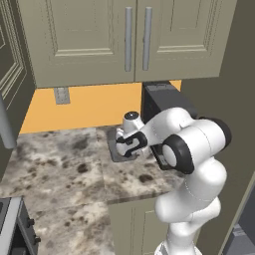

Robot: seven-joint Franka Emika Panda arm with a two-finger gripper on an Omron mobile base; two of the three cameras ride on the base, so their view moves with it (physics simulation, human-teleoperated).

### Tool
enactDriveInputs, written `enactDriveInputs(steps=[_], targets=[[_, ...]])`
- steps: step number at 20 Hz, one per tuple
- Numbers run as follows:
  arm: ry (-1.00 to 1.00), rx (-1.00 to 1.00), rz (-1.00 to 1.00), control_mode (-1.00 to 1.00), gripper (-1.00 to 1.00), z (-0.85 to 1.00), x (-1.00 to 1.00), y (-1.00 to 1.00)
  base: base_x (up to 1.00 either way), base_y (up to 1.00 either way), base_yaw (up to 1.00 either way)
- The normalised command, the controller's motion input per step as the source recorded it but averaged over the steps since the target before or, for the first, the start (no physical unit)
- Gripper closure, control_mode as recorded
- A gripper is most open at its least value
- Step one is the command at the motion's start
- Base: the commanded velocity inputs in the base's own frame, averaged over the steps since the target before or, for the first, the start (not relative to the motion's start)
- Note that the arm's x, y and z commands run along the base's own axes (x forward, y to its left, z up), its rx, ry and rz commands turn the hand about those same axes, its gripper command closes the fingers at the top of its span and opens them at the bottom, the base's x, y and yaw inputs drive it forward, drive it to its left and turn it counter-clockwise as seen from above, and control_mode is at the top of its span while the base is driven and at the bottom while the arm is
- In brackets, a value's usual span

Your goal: Place the tupperware on the top shelf of the fridge. Make space for the tupperware among the existing items by rearranging them on the shelves if needed. Close the fridge door when finished.

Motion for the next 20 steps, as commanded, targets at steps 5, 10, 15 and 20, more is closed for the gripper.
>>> enactDriveInputs(steps=[5, 10, 15, 20], targets=[[0.00, 0.00, 0.00, -1.00, 1.00, 0.00, 0.00, 0.00, 0.00, 0.00, 0.00], [-0.05, 0.00, 0.00, -1.00, 1.00, 0.26, -0.59, 0.00, 0.00, 0.00, 0.00], [0.00, 0.03, 0.00, -1.00, 1.00, 0.67, -0.81, -0.01, 0.00, 0.00, 0.00], [-0.06, 0.01, 0.03, -1.00, 1.00, 0.78, -0.96, 0.00, 0.00, 0.00, 0.00]])
